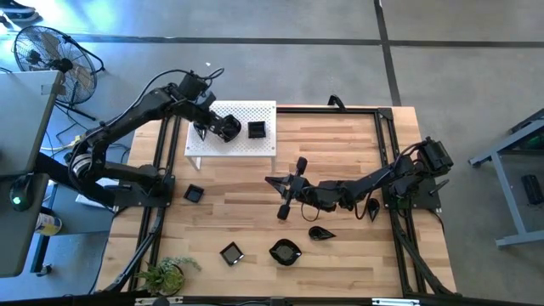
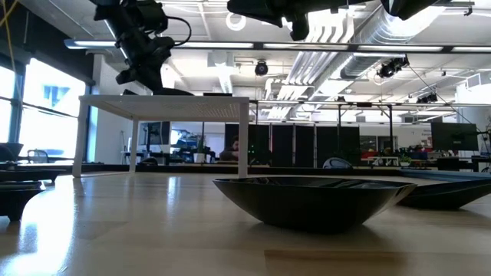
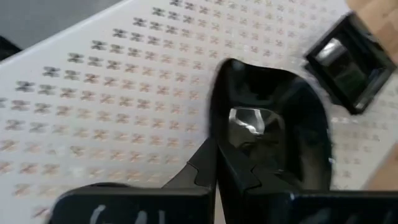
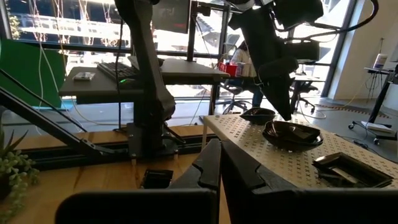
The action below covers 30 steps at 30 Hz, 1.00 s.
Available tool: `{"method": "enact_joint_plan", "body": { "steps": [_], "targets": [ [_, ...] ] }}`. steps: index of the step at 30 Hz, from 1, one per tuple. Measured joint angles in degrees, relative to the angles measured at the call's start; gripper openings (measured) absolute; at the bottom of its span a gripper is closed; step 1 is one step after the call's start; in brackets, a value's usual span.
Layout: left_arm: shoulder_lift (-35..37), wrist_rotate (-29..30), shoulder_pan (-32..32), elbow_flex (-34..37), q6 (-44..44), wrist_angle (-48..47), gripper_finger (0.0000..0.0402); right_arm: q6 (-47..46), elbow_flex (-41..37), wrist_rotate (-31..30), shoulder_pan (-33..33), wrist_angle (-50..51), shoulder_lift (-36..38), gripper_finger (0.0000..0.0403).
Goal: Pick & Place Mini shaped plates
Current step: Stack the leaf-shaped plate on top of the leaf-shaped plate on the shelf, then stack the drop-shaped plate on top of the drop-shaped plate on the shelf
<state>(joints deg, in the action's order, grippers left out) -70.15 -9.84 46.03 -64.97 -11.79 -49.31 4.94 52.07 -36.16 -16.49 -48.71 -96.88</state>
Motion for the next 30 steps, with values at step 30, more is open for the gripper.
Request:
{"method": "enact_joint_plan", "body": {
  "steps": [30],
  "targets": [
    [21.1, 27.1, -46.0, 40.4, 14.4, 71.6, 0.0000, -42.2, 0.0, 20.7, -2.6, 66.3, 14.7, 0.0074]
  ]
}}
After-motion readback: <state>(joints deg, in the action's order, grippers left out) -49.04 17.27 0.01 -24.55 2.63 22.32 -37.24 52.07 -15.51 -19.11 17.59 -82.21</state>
